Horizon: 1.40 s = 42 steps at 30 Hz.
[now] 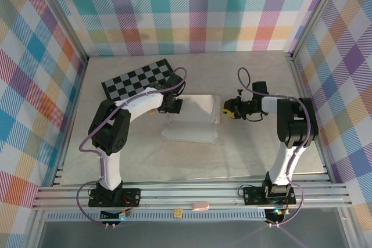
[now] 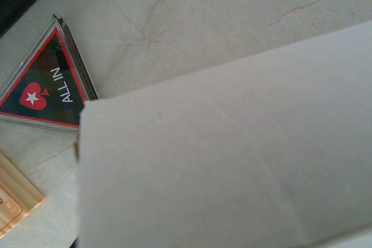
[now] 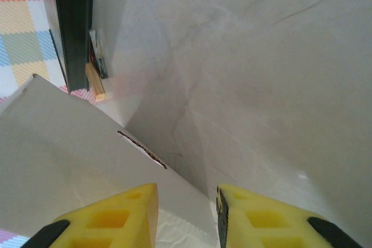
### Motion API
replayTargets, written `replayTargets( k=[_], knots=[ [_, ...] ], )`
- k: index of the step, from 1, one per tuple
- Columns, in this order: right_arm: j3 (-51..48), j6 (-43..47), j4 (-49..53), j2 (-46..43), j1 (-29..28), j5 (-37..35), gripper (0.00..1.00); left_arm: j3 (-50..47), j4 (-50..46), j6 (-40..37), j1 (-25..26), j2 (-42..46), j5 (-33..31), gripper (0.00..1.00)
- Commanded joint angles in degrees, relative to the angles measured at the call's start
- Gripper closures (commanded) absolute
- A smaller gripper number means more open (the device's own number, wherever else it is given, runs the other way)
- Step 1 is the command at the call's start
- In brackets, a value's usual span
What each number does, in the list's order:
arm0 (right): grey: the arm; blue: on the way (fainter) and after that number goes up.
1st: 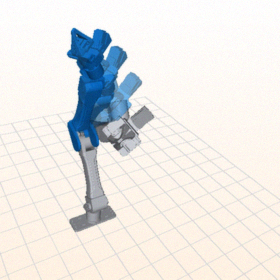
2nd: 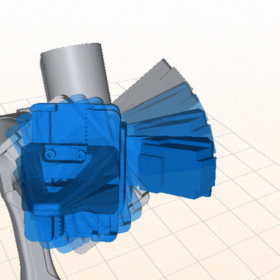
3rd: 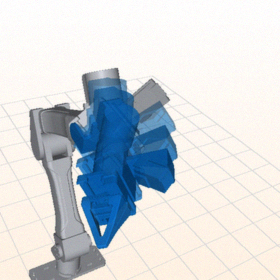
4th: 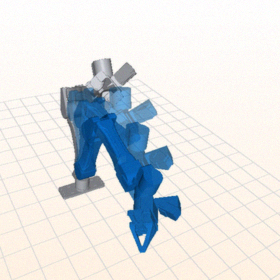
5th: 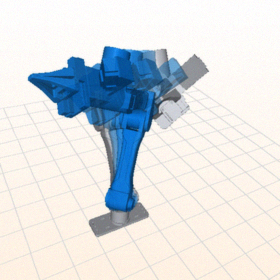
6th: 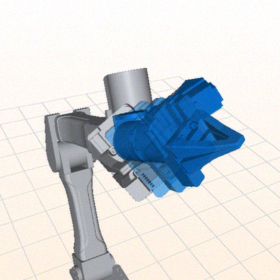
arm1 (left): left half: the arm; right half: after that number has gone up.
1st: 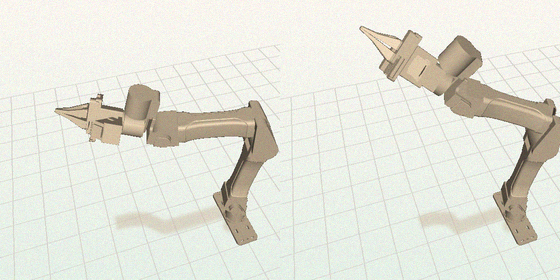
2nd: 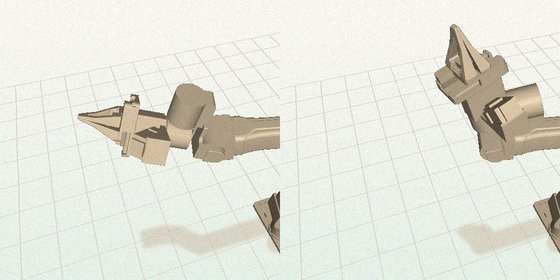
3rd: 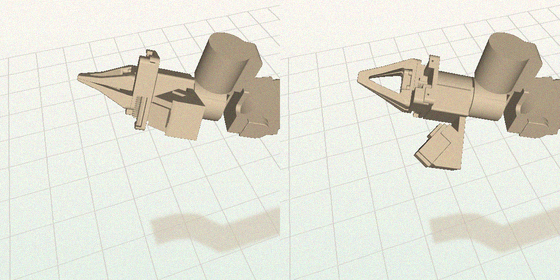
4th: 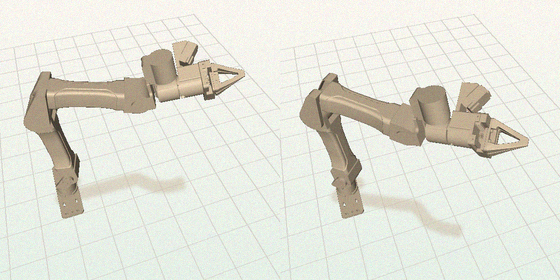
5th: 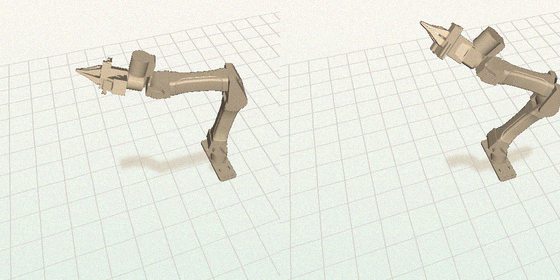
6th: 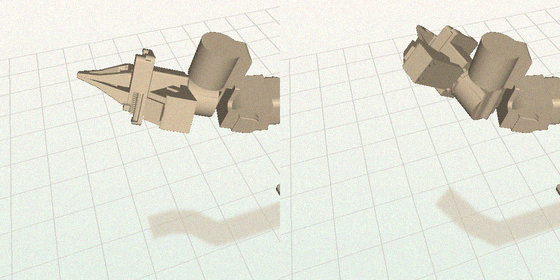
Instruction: Fold the paper box
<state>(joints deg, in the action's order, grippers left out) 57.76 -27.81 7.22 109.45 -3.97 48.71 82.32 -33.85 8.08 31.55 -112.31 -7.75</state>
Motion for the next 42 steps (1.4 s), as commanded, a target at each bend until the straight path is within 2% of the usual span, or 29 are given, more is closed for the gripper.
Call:
replayTargets(
  k=[1,11,29,42],
  knots=[
    [0.79,1.73,-2.99,0.96,-1.45,3.78,0.68,-0.67,-2.04,-1.02,-0.44,-0.84,0.72,1.00],
    [-2.08,2.76,-7.22,-0.59,-3.09,4.68,0.67,0.28,-2.45,-1.48,-0.44,-1.55,0.89,1.00],
    [-1.57,6.38,-4.48,-6.86,-6.00,0.05,0.68,1.09,-2.72,-1.58,-0.44,-2.01,1.07,1.00],
    [3.15,10.19,1.77,-3.98,-9.32,-4.75,0.66,0.99,-2.85,-1.82,-0.44,-1.64,1.16,1.00]
  ],
)
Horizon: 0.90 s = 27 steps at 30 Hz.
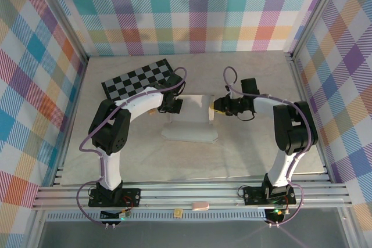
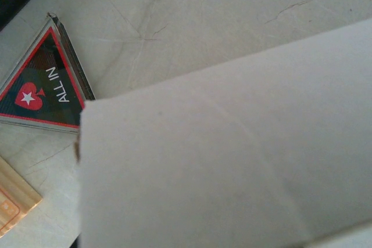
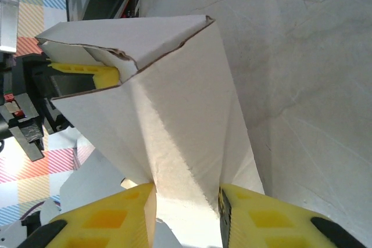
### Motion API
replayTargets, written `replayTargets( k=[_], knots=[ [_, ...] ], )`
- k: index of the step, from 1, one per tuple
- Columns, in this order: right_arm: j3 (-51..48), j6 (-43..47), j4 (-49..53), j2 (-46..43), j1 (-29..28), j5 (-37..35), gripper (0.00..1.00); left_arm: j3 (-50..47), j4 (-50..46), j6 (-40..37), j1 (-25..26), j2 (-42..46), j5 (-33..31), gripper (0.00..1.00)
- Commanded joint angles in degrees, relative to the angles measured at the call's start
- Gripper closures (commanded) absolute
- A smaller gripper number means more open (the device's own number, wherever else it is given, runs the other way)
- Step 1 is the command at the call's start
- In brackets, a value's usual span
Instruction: Fold the paper box
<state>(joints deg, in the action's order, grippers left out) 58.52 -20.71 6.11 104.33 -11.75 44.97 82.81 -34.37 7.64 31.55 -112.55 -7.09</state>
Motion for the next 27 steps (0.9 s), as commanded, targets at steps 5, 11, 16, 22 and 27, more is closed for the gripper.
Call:
replayTargets(
  k=[5,11,16,22,27],
  knots=[
    [6.09,5.93,10.09,2.23,-4.25,-9.25,0.63,0.55,-2.21,-1.49,-0.35,-1.32,0.55,1.00],
    [8.39,7.14,15.77,2.07,-6.34,-21.36,0.61,0.61,-2.23,-1.66,-0.26,-1.27,0.42,1.00],
    [9.80,7.93,18.27,2.54,-7.95,-25.85,0.62,0.58,-2.10,-1.75,-0.09,-1.24,0.50,1.00],
    [13.27,6.33,22.81,4.11,-11.27,-35.60,0.70,0.94,-2.09,-1.85,0.13,-1.35,0.17,1.00],
    [17.10,2.55,29.36,6.14,-15.56,-49.03,0.77,1.39,-2.37,-1.75,0.51,-1.35,-0.74,1.00]
  ],
)
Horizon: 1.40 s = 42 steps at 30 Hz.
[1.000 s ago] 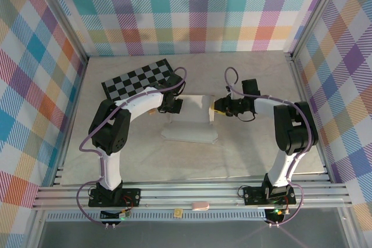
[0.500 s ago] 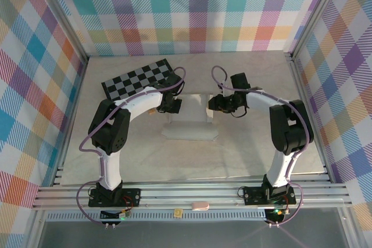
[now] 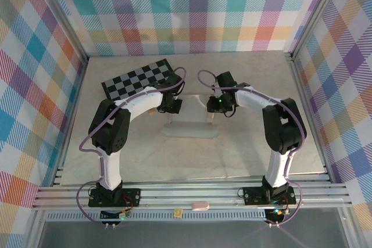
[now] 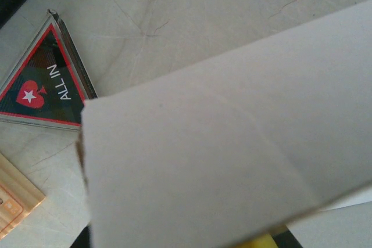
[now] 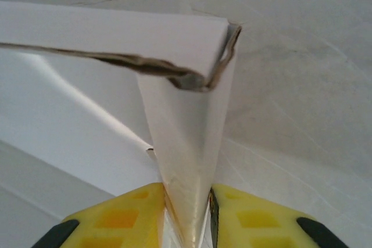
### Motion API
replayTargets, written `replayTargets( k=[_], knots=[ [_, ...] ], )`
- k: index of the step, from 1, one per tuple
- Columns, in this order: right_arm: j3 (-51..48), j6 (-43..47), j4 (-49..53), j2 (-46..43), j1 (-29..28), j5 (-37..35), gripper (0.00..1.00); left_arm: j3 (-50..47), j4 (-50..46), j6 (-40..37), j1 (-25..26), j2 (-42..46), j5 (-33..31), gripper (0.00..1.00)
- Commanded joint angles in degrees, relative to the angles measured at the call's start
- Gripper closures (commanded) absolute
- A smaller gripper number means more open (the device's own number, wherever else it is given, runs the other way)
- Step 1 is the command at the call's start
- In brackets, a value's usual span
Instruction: Fold the paper box
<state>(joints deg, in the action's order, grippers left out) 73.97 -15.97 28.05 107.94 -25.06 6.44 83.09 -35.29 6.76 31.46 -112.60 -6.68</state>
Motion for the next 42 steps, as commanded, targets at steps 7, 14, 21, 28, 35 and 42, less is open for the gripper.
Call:
replayTargets(
  k=[7,14,21,28,35,42],
  knots=[
    [5.00,-8.13,13.28,4.87,-6.11,-20.24,0.87,1.50,-1.45,-0.04,1.05,-1.31,-1.67,1.00],
    [4.61,-8.85,12.51,4.73,-6.63,-18.40,0.79,1.37,-1.43,0.39,1.32,-1.31,-2.03,1.00],
    [6.19,-11.31,15.67,6.50,-7.32,-22.71,0.86,1.27,-1.54,1.77,1.58,-1.21,-2.98,1.00],
    [10.48,-20.61,26.41,9.52,-11.09,-38.69,1.00,1.20,-2.06,6.48,2.33,-0.35,-4.90,1.00],
    [7.06,-19.02,22.09,6.46,-13.06,-41.61,1.00,-0.04,-1.36,10.98,2.73,1.79,-6.09,1.00],
    [4.53,-15.75,17.83,4.01,-12.94,-38.45,1.00,-1.69,0.43,12.43,2.81,3.32,-4.94,1.00]
  ],
)
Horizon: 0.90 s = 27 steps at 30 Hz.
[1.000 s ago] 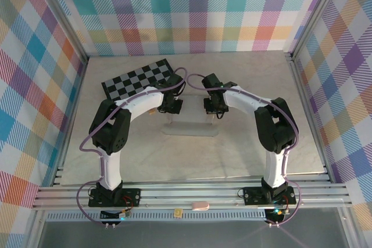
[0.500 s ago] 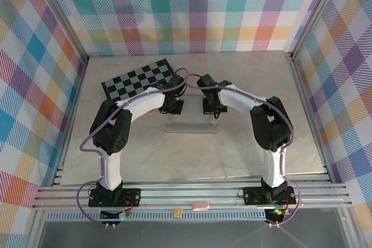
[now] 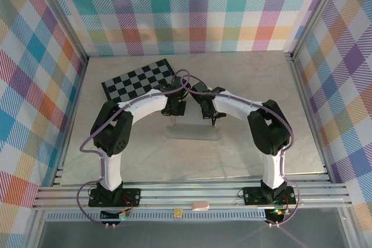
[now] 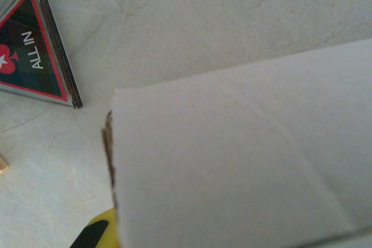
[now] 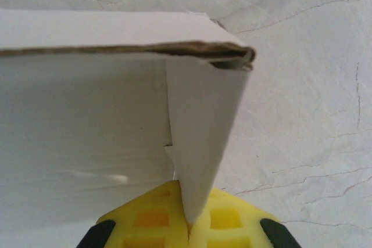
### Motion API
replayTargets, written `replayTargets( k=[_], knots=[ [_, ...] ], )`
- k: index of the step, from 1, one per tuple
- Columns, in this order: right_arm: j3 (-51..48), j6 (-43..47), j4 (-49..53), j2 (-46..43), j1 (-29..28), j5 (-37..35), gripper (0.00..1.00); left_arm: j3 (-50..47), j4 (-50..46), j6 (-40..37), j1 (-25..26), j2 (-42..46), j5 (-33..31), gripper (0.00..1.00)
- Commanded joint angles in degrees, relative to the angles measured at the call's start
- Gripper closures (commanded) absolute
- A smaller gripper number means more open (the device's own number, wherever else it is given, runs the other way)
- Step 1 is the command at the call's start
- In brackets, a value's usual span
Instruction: Fold the paper box
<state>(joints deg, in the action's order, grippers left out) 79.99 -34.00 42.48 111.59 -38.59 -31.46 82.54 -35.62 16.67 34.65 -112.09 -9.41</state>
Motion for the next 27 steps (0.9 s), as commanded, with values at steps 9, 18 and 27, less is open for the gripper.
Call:
replayTargets(
  k=[9,18,27],
  knots=[
    [-1.67,0.89,1.73,1.38,2.04,8.04,0.82,-1.60,1.04,2.51,-0.38,3.03,-1.80,1.00],
    [-2.06,-1.26,2.88,2.36,3.14,9.83,0.79,-1.74,1.03,2.31,-0.37,3.02,-1.83,1.00],
    [-1.89,-2.76,3.14,-1.10,4.04,14.53,0.75,-1.59,0.99,2.14,-0.20,3.02,-1.85,1.00]
  ],
)
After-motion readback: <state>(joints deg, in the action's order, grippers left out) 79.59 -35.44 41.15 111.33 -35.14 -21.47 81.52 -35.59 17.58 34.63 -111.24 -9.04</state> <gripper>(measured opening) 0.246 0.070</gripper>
